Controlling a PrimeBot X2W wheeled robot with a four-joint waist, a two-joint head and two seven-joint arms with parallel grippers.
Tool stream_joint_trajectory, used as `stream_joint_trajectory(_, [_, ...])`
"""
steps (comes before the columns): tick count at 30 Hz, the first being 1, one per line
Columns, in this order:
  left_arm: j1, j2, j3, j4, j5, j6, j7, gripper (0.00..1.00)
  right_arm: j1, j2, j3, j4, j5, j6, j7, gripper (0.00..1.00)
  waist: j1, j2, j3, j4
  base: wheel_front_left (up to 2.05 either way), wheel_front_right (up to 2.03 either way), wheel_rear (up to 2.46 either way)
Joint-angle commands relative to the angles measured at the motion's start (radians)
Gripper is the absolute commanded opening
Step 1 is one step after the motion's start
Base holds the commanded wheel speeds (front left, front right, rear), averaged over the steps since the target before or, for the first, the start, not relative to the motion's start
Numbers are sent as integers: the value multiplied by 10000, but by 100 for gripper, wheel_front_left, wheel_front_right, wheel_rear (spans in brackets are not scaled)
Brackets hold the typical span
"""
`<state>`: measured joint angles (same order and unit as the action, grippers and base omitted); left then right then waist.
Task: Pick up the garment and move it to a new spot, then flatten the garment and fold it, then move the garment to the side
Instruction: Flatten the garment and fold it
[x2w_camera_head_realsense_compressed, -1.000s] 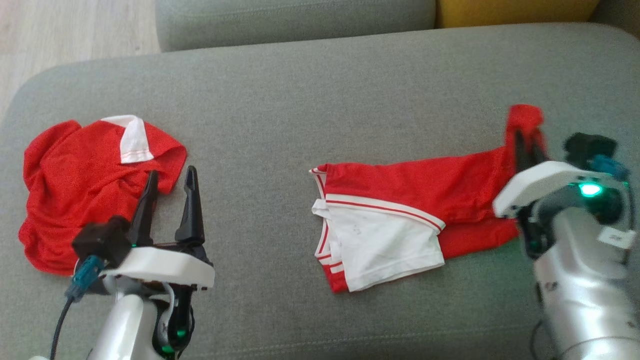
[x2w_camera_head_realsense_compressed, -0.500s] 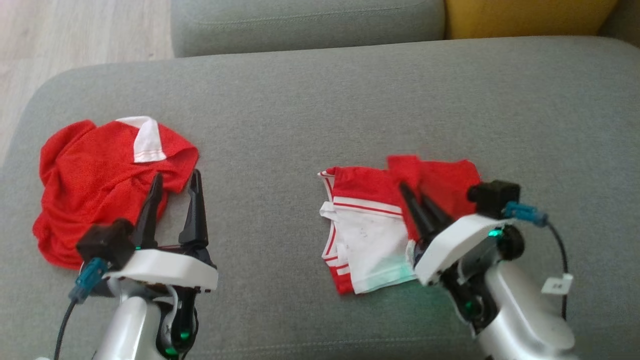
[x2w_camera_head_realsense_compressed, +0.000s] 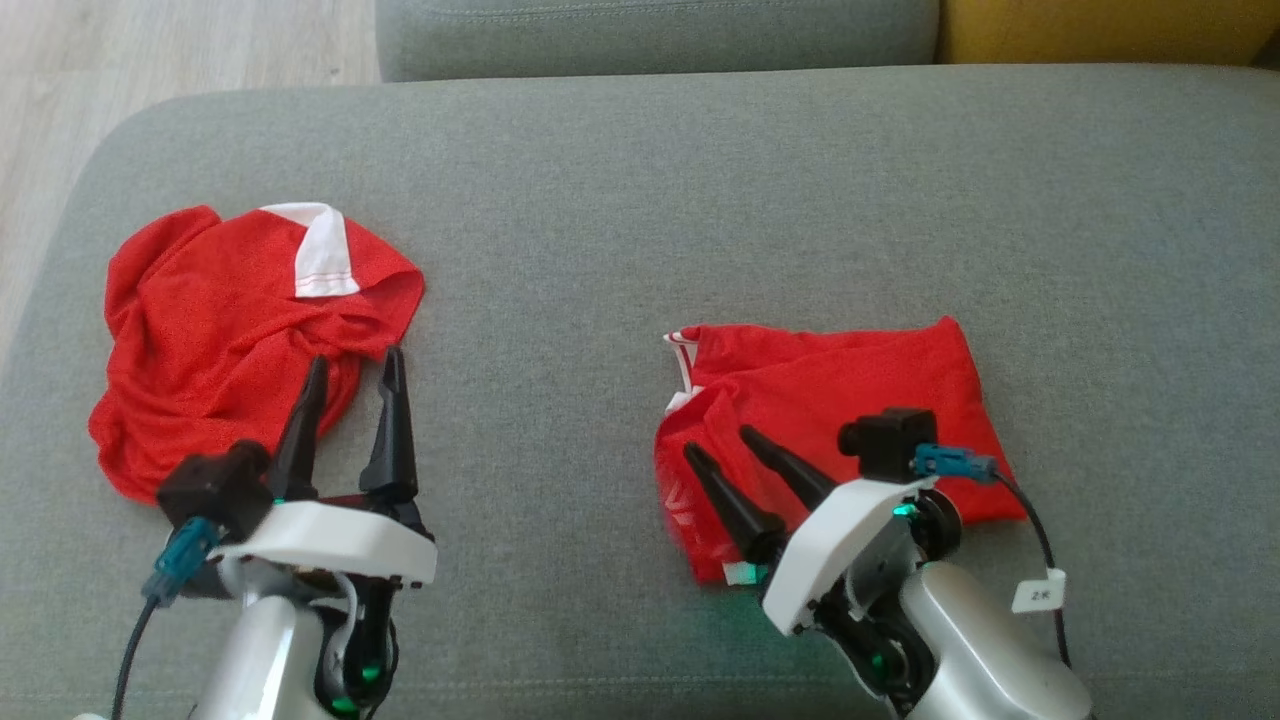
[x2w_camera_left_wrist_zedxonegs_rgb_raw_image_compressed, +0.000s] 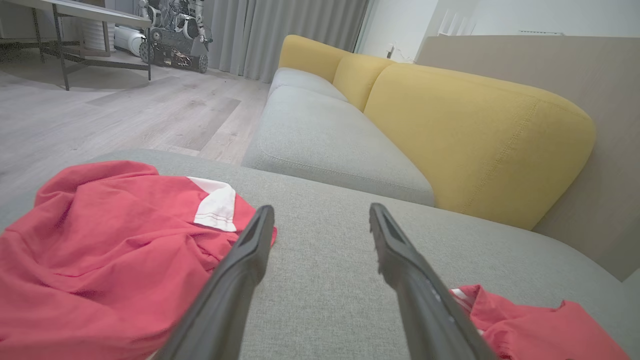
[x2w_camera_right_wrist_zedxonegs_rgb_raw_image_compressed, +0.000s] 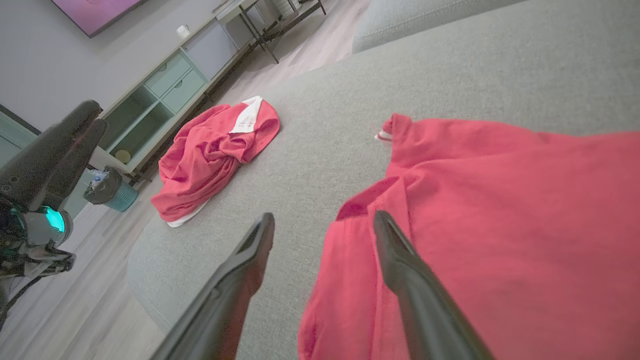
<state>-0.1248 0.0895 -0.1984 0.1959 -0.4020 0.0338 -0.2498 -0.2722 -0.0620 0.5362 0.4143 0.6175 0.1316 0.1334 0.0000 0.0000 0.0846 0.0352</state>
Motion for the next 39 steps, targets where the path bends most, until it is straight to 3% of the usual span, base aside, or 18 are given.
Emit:
stream_joint_trajectory(1, [-363, 22, 438, -273, 160, -51, -120, 100, -299, 117, 237, -515, 35, -9, -17, 100, 0, 0, -35, -7, 0, 0, 0])
stream_joint_trajectory(8, [-306, -85, 560, -256, 211, -93, -120, 100, -610, 117, -598, -1418, -558, -9, 45, 100, 0, 0, -252, -181, 0, 0, 0])
stream_joint_trajectory(20, [-297, -233, 607, -492, 334, -151, -120, 100, -612, -184, -3589, -2878, -3824, -9, 45, 100, 0, 0, -192, -607, 0, 0, 0])
stream_joint_trajectory(27, [-291, -304, 567, -546, 416, -244, -120, 100, -92, -1110, -4265, -3044, -4843, -9, -1004, 100, 0, 0, -46, -785, 0, 0, 0])
stream_joint_trajectory(35, [-141, -355, 536, -751, 787, -470, -120, 100, 789, -679, -5650, -2700, -5607, -9, -2636, 100, 0, 0, -15, -874, 0, 0, 0])
stream_joint_trajectory(39, [65, -373, 571, -921, 1083, -584, -120, 100, 1083, -401, -5833, -2506, -6024, -9, -3139, 100, 0, 0, -66, -949, 0, 0, 0])
